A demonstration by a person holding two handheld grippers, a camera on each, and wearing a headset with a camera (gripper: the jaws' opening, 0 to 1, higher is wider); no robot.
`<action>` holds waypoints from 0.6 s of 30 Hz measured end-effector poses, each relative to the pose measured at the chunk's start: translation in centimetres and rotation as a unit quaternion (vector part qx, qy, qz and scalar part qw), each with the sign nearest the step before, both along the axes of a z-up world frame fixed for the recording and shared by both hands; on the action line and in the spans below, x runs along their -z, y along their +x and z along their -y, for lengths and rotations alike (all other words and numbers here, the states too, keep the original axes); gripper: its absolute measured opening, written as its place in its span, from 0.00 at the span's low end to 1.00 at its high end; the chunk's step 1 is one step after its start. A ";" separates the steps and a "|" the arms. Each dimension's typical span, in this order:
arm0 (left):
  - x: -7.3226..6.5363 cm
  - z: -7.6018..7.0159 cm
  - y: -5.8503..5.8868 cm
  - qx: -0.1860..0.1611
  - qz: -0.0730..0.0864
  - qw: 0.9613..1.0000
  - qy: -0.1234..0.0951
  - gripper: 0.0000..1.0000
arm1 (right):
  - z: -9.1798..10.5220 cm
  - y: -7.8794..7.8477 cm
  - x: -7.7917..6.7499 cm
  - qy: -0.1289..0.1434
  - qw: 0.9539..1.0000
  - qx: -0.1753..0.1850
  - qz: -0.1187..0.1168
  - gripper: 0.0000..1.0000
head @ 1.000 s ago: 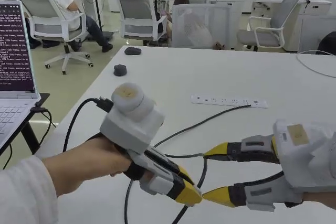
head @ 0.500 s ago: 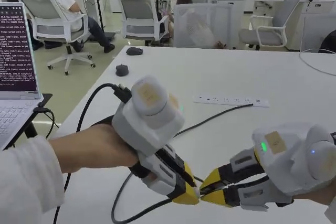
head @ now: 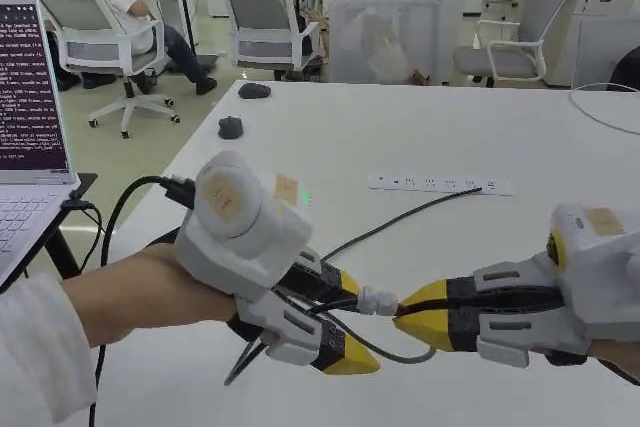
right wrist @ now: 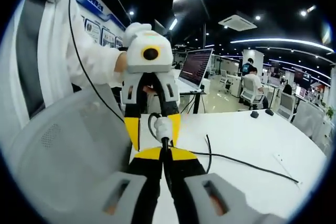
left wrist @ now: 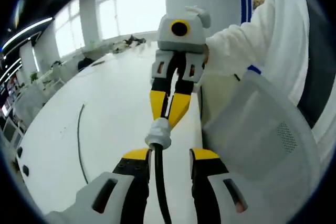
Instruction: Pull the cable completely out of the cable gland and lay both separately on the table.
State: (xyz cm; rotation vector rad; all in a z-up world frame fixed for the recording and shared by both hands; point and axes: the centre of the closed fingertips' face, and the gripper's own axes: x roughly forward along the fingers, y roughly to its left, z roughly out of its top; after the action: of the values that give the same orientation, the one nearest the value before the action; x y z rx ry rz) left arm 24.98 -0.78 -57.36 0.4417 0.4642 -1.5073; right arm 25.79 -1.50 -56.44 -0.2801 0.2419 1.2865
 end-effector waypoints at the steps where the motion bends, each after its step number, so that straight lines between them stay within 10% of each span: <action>1: -0.4 0.0 0.0 -0.006 -0.005 1.000 -0.012 0.26 | 0.1 0.0 0.0 -0.001 1.000 0.000 0.000 0.03; 8: -2.9 0.0 1.1 -0.046 -0.019 0.994 -0.097 0.24 | -0.2 -0.7 0.5 -0.018 1.000 -0.010 0.003 0.03; 18: -3.7 -0.2 0.9 -0.049 -0.036 0.989 -0.138 0.17 | -0.2 -1.1 -0.5 0.002 1.000 -0.014 -0.003 0.03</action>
State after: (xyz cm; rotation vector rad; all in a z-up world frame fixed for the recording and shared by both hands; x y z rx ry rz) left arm 25.87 -0.58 -53.64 0.1462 0.3231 -1.4703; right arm 24.72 -1.28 -55.91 -0.2772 0.2403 1.3152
